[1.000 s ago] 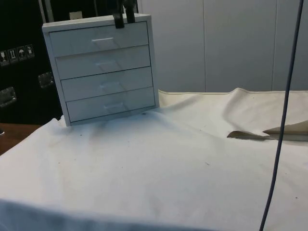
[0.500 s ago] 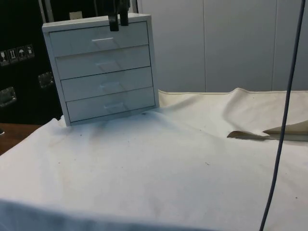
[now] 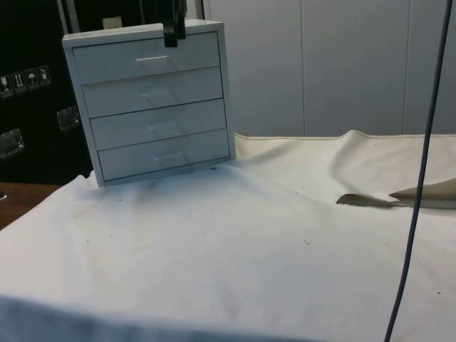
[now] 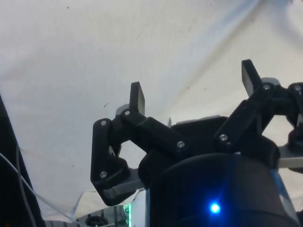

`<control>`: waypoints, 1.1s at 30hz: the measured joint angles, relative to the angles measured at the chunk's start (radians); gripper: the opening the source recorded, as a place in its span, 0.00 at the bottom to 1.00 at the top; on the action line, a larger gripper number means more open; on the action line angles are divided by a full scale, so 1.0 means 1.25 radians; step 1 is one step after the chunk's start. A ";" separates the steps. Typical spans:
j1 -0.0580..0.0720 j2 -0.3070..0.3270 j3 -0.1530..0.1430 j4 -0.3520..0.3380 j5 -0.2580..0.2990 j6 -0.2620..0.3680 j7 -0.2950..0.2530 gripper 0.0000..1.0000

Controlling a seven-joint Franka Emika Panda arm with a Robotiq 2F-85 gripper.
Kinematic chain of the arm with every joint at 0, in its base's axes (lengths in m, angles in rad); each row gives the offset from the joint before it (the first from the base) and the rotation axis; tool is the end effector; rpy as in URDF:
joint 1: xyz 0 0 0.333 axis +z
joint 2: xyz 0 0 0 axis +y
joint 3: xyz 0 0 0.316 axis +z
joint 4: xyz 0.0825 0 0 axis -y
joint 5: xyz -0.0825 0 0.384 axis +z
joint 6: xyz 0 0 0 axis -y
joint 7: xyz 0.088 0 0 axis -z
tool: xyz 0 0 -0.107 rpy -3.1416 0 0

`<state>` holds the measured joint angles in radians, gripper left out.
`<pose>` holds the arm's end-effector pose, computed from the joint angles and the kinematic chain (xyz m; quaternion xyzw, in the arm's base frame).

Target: Open the drawer, then close it.

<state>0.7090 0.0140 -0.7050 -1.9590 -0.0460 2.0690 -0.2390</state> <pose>0.5700 0.0012 0.4773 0.9898 0.1312 0.0463 0.0309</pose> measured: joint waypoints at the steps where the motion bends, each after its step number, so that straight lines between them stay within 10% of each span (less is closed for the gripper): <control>1: 0.000 0.000 0.000 0.000 0.000 0.000 0.000 1.00; 33: -0.002 0.020 -0.010 -0.025 -0.007 0.094 -0.166 1.00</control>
<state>0.7070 0.0390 -0.7170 -1.9900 -0.0550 2.1870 -0.4460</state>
